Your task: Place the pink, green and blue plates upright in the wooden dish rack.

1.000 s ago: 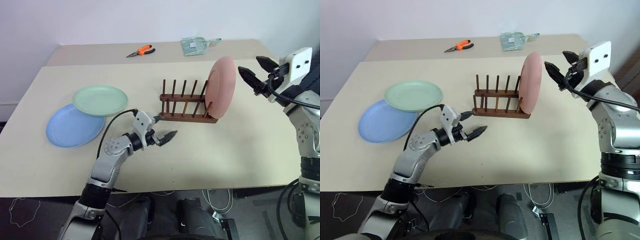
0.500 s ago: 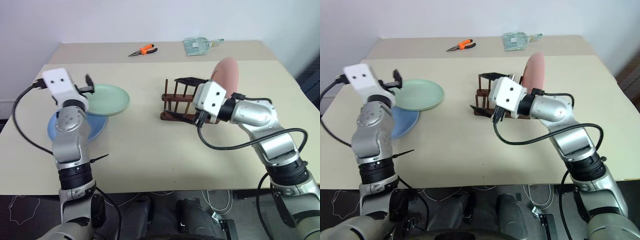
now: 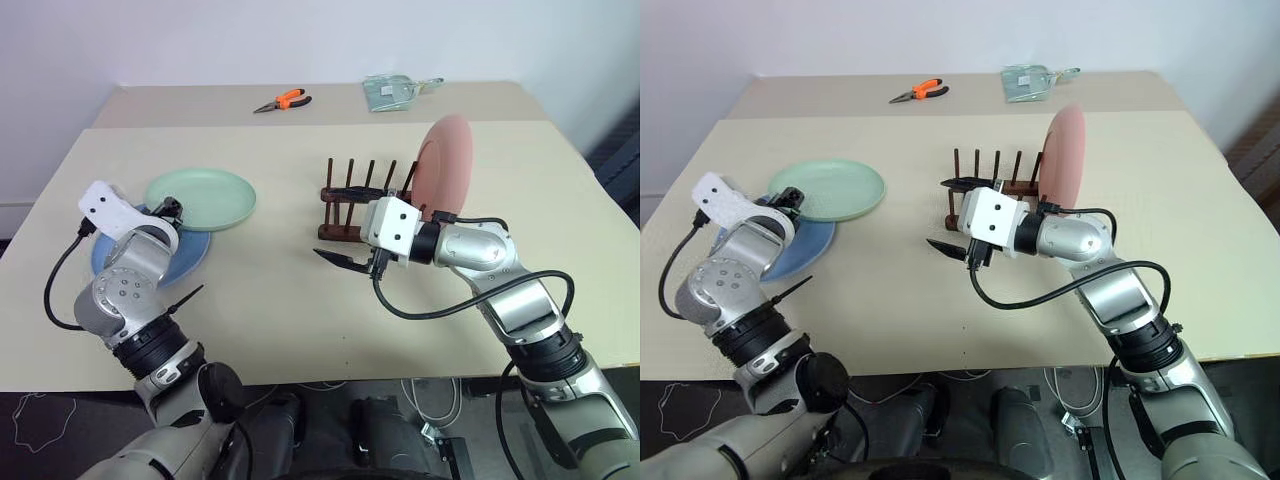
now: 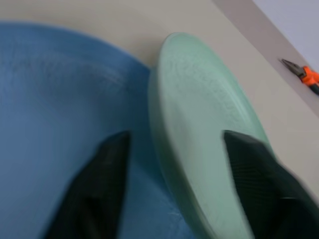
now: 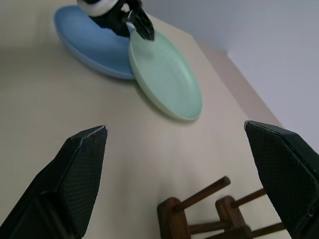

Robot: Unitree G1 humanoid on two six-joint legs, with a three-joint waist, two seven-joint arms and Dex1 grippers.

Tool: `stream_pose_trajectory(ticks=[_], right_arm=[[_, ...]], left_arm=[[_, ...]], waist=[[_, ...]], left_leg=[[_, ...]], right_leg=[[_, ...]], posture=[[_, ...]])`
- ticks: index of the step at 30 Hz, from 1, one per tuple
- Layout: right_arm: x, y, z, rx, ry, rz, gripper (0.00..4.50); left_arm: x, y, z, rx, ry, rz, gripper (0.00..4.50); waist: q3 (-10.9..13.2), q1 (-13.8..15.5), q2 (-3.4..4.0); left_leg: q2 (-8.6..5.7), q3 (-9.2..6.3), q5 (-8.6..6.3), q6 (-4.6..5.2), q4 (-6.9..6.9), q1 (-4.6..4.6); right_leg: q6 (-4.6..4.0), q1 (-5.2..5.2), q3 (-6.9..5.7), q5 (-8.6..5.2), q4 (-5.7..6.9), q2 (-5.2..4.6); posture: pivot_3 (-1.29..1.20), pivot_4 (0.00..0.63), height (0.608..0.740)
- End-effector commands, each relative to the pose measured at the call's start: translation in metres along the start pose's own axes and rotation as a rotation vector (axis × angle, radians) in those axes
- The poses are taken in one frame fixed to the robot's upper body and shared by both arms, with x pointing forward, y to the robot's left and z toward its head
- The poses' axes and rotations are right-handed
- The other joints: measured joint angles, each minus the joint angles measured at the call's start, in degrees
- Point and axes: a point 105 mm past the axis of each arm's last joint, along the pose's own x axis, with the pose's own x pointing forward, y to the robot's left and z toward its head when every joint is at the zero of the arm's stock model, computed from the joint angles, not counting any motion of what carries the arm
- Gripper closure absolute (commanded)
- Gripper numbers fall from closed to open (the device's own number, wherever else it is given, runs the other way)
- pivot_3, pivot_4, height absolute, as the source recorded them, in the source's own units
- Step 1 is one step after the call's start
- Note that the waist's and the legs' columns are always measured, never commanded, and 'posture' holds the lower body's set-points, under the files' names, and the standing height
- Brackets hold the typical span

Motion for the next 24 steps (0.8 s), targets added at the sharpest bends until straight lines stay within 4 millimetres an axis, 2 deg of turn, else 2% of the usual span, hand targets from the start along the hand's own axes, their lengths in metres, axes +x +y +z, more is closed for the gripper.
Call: stream_pose_trajectory(ticks=[1, 3, 5, 7, 13, 19, 23, 24], right_arm=[[-0.004, -0.006, 0.009, -0.027, -0.023, -0.038, 0.0], [-0.004, -0.008, 0.008, -0.018, -0.018, -0.041, 0.0], [-0.005, -0.011, 0.009, -0.027, -0.018, -0.049, 0.0], [-0.004, -0.017, 0.014, -0.056, -0.031, -0.073, 0.0], [0.006, -0.027, 0.03, -0.214, -0.061, -0.11, 0.0], [0.022, -0.042, 0.029, -0.426, -0.016, -0.167, 0.0], [0.029, -0.042, 0.014, -0.525, 0.052, -0.145, 0.0], [0.029, -0.045, 0.009, -0.548, 0.07, -0.155, 0.51]], left_arm=[[-0.001, -0.016, 0.015, 0.016, -0.043, -0.067, 3.43], [-0.004, -0.032, 0.025, 0.061, -0.098, -0.15, 4.4], [-0.011, -0.049, 0.035, 0.112, -0.164, -0.232, 4.4], [-0.025, -0.078, 0.044, 0.216, -0.245, -0.36, 4.4], [-0.062, -0.147, 0.033, 0.432, -0.311, -0.647, 4.4], [-0.091, -0.192, 0.013, 0.499, -0.294, -0.839, 4.4], [-0.097, -0.203, 0.007, 0.496, -0.272, -0.872, 4.4], [-0.098, -0.205, 0.005, 0.497, -0.265, -0.88, 4.44]], waist=[[0.0, 0.0, 0.0], [0.0, 0.0, -0.01], [0.0, 0.0, -0.07], [0.0, 0.0, -0.07], [0.0, 0.0, -0.08], [0.0, -0.2, -0.07], [0.0, -0.1, -0.08], [0.0, -0.2, -0.08]], left_leg=[[0.0, 0.0, 0.03, -0.05, 0.0, 0.0], [0.0, 0.0, 0.05, -0.09, -0.01, 0.0], [0.0, 0.0, 0.06, -0.11, -0.01, 0.0], [-0.01, 0.0, 0.06, -0.13, -0.03, 0.0], [-0.01, 0.01, 0.06, -0.13, -0.07, 0.02], [0.0, 0.02, 0.08, -0.16, -0.1, 0.02], [0.0, 0.03, 0.14, -0.22, -0.1, 0.02], [-0.01, 0.03, 0.16, -0.21, -0.1, 0.02]], right_leg=[[0.0, 0.0, 0.0, 0.0, 0.0, 0.0], [-0.01, -0.01, 0.0, 0.0, 0.02, 0.01], [-0.01, -0.02, 0.0, 0.01, 0.02, 0.01], [-0.02, -0.02, 0.02, 0.01, 0.01, 0.0], [-0.03, -0.02, 0.03, 0.01, 0.0, -0.01], [-0.03, -0.06, 0.05, 0.01, 0.03, 0.01], [-0.03, -0.07, 0.06, 0.01, 0.03, 0.02], [-0.03, -0.06, 0.06, 0.01, 0.03, 0.02]], posture=[[0.0, 0.15, 0.726], [0.0, 0.15, 0.726], [0.0, 0.15, 0.726], [0.0, 0.15, 0.726], [0.0, 0.15, 0.726], [0.0, 0.15, 0.726], [0.0, 0.15, 0.726], [0.0, 0.15, 0.726]])
